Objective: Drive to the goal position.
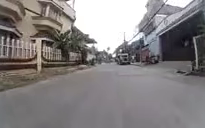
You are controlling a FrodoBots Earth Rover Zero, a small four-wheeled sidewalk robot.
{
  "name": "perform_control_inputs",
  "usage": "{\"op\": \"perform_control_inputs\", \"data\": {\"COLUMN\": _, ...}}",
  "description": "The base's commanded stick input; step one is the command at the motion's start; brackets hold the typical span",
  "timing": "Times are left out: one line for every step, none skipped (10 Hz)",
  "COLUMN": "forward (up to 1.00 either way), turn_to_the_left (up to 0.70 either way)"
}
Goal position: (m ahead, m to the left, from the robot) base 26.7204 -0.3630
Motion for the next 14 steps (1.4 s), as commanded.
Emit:
{"op": "perform_control_inputs", "data": {"forward": 1.00, "turn_to_the_left": -0.17}}
{"op": "perform_control_inputs", "data": {"forward": 1.00, "turn_to_the_left": -0.17}}
{"op": "perform_control_inputs", "data": {"forward": 1.00, "turn_to_the_left": -0.17}}
{"op": "perform_control_inputs", "data": {"forward": 1.00, "turn_to_the_left": -0.17}}
{"op": "perform_control_inputs", "data": {"forward": 1.00, "turn_to_the_left": -0.17}}
{"op": "perform_control_inputs", "data": {"forward": 1.00, "turn_to_the_left": -0.17}}
{"op": "perform_control_inputs", "data": {"forward": 1.00, "turn_to_the_left": -0.17}}
{"op": "perform_control_inputs", "data": {"forward": 1.00, "turn_to_the_left": -0.17}}
{"op": "perform_control_inputs", "data": {"forward": 1.00, "turn_to_the_left": -0.17}}
{"op": "perform_control_inputs", "data": {"forward": 1.00, "turn_to_the_left": -0.17}}
{"op": "perform_control_inputs", "data": {"forward": 1.00, "turn_to_the_left": -0.17}}
{"op": "perform_control_inputs", "data": {"forward": 1.00, "turn_to_the_left": -0.17}}
{"op": "perform_control_inputs", "data": {"forward": 1.00, "turn_to_the_left": -0.17}}
{"op": "perform_control_inputs", "data": {"forward": 1.00, "turn_to_the_left": -0.17}}
